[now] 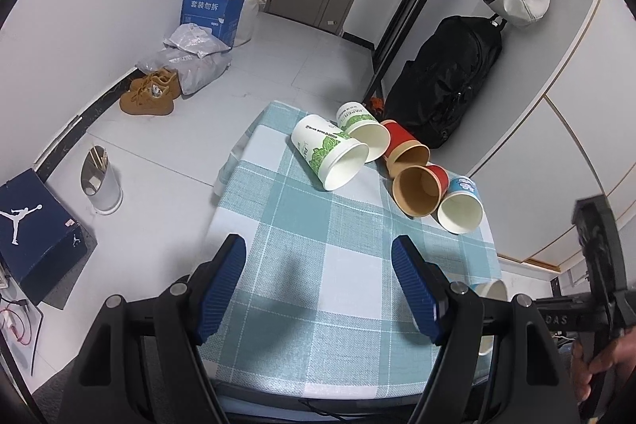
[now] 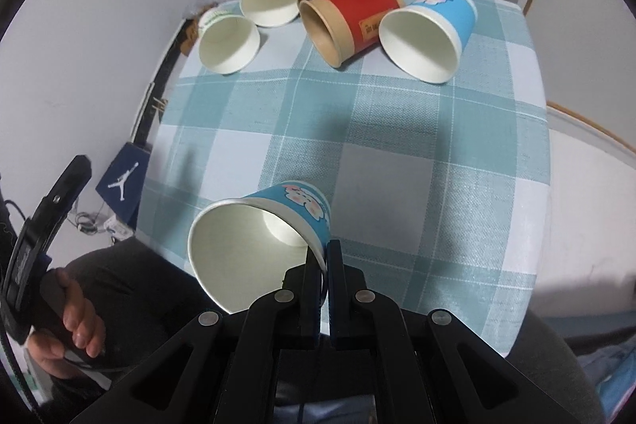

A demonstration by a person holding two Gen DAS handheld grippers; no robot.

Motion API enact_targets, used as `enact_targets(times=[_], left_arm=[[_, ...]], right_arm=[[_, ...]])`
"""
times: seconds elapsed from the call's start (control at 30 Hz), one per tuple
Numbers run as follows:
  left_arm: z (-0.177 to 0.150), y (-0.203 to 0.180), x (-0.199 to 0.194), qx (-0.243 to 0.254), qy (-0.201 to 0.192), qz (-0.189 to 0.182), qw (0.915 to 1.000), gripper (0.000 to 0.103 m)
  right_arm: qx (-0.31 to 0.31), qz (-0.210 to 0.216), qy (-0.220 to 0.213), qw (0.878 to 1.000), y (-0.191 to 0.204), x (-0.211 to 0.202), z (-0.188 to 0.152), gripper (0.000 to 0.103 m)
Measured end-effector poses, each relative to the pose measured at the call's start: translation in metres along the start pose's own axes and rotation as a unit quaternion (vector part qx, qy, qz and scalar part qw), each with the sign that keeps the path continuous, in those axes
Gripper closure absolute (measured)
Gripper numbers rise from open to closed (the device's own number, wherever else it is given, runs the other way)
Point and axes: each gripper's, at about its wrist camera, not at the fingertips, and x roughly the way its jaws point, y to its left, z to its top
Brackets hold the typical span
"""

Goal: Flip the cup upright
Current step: 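Lift and rotate the blue cup with the right tool, setting it base-down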

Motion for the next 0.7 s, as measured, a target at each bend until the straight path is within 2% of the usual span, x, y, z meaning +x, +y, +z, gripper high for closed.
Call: enact_targets(times=[0.1, 0.23, 0.37, 0.5, 0.63, 0.7], left_arm=[[-0.001, -0.004, 0.002, 0.004, 0.006, -0.004, 1.0, 0.031], [-0.004, -0.011, 0.003, 0.019, 0.007, -0.012, 0.9997, 0.031], [-0.006, -0.02, 0.004, 0.032, 0.009, -0.02, 0.9993, 0.031], [-0.007, -0.033, 0.005, 0.051, 0.004, -0.028, 0.9983, 0.031], [-0.008, -0.047, 0.004, 0.067, -0.007, -0.041, 0.9969, 0.031], [-0.009, -0.054, 0.003, 0.075, -0.011, -0.044, 0.9961, 0.031]], right_arm=[[0.002, -0.004, 0.009, 1.0, -0.001, 0.005, 0.007, 0.097], [-0.001, -0.006, -0.004, 1.0, 0.0, 0.005, 0.014, 0.097], [0.006, 0.006, -0.029, 1.0, -0.005, 0.001, 0.015, 0.088], [0.014, 0.031, -0.073, 0.997, -0.011, -0.01, 0.008, 0.078], [0.003, 0.043, -0.145, 0.989, -0.017, -0.032, -0.008, 0.074], [-0.001, 0.051, -0.181, 0.982, -0.019, -0.044, -0.018, 0.063]])
